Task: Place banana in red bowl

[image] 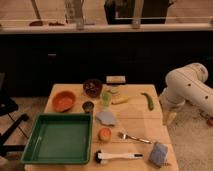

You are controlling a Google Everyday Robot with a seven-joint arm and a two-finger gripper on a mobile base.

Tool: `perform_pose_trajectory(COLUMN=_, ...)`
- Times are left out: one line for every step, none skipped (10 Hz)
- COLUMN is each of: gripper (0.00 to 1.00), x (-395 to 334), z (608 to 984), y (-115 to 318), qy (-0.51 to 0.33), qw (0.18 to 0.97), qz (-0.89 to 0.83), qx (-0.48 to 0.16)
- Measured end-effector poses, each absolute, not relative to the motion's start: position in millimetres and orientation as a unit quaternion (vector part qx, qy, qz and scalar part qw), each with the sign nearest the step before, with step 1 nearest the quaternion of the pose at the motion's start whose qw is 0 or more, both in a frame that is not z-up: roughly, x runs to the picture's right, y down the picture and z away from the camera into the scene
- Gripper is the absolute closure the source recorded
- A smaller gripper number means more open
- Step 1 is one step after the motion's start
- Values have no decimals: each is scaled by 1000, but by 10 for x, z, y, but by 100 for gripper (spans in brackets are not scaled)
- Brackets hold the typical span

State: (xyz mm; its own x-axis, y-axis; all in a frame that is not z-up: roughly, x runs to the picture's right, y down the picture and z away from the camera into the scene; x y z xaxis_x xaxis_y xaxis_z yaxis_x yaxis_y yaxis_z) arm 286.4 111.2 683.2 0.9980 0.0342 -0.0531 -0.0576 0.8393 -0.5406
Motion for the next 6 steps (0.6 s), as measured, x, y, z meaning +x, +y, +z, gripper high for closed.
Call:
perform_pose_trajectory(gripper=20, x=2868, z=6834, y=1106, qy=20, qw=959, qz=25, qx=-281)
perform_pose_trajectory(gripper=20, x=2888, z=6871, y=1097, qy=16, qw=960, qz=27, qx=-279)
perform_pose_trajectory(gripper=20, x=2902, z=6949, y=1043, qy=13, qw=960, qz=26, qx=-277)
perform_pose_trajectory(gripper=20, x=2879, z=7063, y=962, qy=3, qw=961, qz=26, qx=-277)
perform_pose_trajectory(gripper=20, x=2879, z=7202, y=856, qy=-7, qw=961, qz=26, qx=-275)
perform_pose_trajectory(gripper=20, x=2886, z=7358, y=789, qy=-24, qw=961, qz=28, qx=-275)
